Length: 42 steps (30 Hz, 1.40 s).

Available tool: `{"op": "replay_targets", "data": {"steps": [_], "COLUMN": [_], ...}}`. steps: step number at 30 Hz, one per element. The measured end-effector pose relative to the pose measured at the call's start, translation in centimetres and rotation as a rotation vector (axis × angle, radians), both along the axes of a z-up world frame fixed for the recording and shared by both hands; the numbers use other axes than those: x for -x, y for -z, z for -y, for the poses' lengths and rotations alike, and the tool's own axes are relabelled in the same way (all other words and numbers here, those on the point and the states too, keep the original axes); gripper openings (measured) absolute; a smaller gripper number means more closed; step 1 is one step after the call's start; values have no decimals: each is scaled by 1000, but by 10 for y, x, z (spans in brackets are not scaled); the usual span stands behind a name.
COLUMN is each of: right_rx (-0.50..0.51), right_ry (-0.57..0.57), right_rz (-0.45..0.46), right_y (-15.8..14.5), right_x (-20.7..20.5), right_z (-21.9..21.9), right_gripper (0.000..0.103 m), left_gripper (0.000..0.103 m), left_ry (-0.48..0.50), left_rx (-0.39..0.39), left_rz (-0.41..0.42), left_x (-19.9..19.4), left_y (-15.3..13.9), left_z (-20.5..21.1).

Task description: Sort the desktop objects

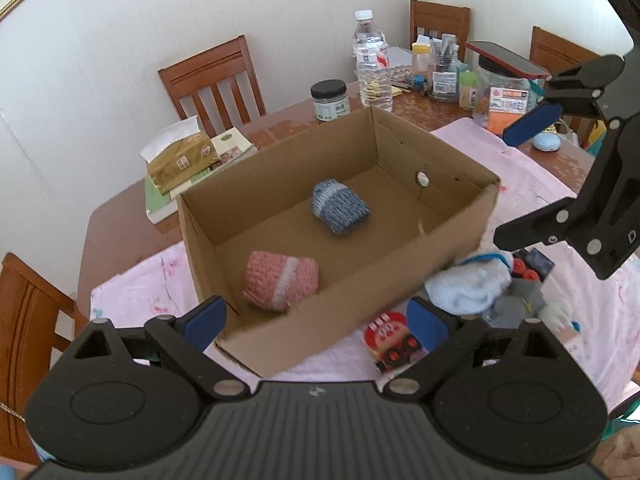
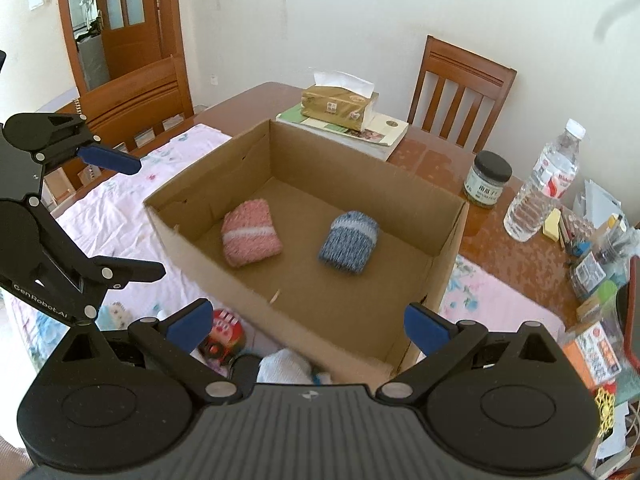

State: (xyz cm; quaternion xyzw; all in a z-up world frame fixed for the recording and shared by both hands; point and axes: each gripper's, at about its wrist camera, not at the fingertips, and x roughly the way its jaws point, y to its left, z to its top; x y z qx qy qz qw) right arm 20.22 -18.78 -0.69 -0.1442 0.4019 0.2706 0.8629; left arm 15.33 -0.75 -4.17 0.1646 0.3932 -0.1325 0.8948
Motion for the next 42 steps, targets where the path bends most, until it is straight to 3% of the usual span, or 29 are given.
{"op": "replay_targets", "data": {"steps": [15,26,32,34,42], "right_rx": [28,-8,10,28,48], "right_ry": [20,59,61,54,52], "right_rz": [8,24,15,16,27], "right_y": [26,35,45,47,50], "right_x": [71,114,127,130,135], "right_z": [13,10,7,4,8], "right_gripper": [103,103,103,103,103], "left_gripper": [96,93,76,66,55], "left_ry": [-41,-90,-79,-75,-41], "left_rx": [7,29,46,59,78], "left_rz": [-10,-34,-70,-81,-119], "left_x": [56,83,85,83,74], "left_y": [26,54,66,68,79], "left_z": [-5,-11,-6,-5,6]}}
